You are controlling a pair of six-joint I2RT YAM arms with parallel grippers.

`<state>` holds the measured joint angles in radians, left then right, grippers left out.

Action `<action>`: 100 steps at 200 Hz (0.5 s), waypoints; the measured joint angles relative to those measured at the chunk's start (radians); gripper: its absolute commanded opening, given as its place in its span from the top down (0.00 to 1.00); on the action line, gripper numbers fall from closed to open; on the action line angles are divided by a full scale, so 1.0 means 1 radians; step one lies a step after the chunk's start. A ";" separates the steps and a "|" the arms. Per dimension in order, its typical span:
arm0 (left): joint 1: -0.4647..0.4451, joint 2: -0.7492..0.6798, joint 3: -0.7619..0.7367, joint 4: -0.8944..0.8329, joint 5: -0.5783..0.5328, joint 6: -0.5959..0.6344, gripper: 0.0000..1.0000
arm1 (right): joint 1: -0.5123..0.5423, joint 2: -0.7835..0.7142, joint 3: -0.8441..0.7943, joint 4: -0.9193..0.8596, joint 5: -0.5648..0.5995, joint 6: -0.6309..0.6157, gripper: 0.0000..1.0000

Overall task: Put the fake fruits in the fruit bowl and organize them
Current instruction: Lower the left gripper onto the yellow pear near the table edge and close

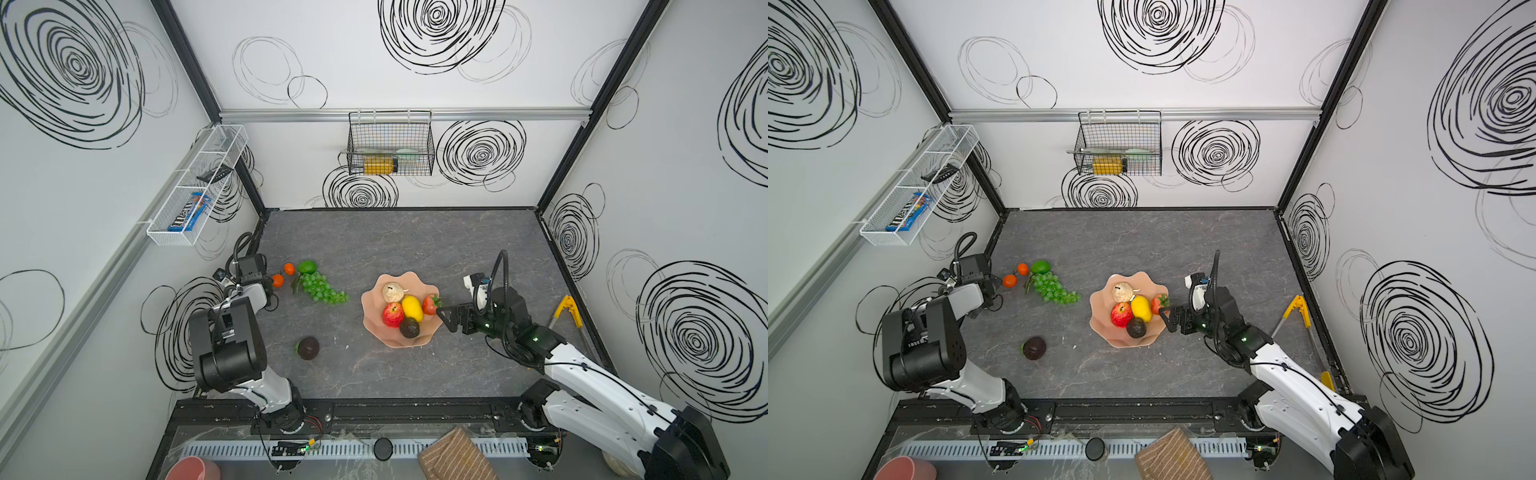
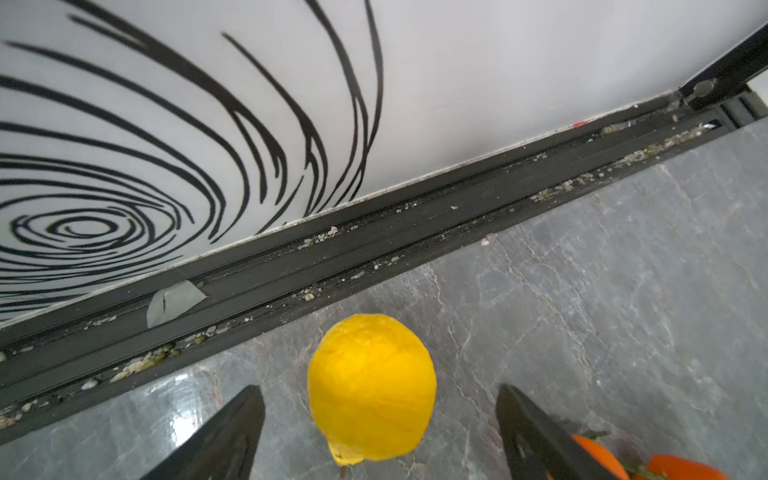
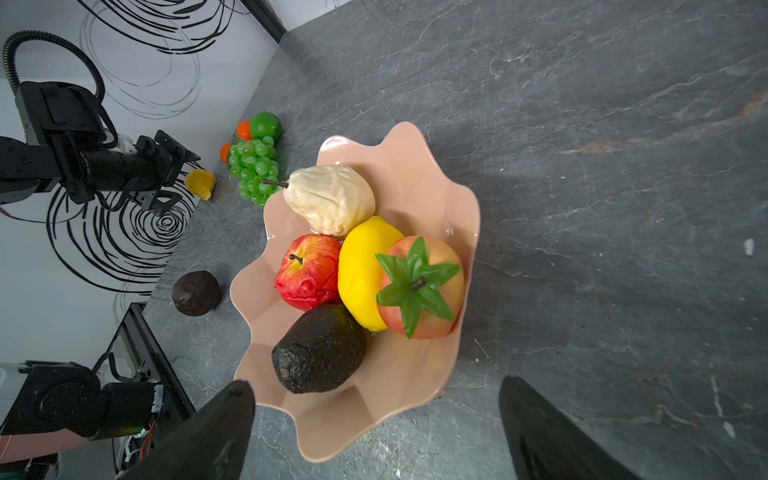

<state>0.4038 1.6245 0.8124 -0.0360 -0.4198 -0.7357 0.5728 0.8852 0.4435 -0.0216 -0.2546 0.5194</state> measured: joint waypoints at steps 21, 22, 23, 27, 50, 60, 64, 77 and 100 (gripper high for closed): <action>0.005 0.030 0.002 0.010 0.023 -0.003 0.15 | 0.000 0.002 0.000 0.000 0.000 0.000 0.04; 0.005 0.032 0.002 0.010 0.024 -0.002 0.15 | 0.000 0.002 0.000 0.000 0.000 0.000 0.04; 0.005 0.033 0.002 0.010 0.024 -0.002 0.15 | 0.000 0.002 0.000 0.000 0.000 0.000 0.04; 0.006 0.041 0.003 0.010 0.031 -0.002 0.15 | 0.000 0.002 -0.001 0.002 0.000 0.000 0.04; 0.013 0.077 0.009 0.014 0.051 -0.003 0.20 | 0.000 0.003 -0.009 0.004 -0.003 0.003 0.04; 0.017 0.085 0.009 0.016 0.055 -0.002 0.21 | 0.000 0.003 -0.013 0.004 -0.004 0.005 0.03; 0.019 0.087 0.009 0.016 0.056 -0.002 0.21 | 0.000 0.003 -0.016 0.004 -0.005 0.005 0.03; 0.022 0.092 0.011 0.016 0.060 -0.002 0.22 | 0.000 0.003 -0.021 0.004 -0.007 0.007 0.03; 0.025 0.101 0.015 0.023 0.069 -0.002 0.23 | 0.000 0.003 -0.025 0.005 -0.008 0.008 0.03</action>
<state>0.4286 1.7252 0.8272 -0.0128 -0.3504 -0.7376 0.5728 0.8886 0.4187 -0.0170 -0.2626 0.5274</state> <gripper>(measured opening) 0.781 0.970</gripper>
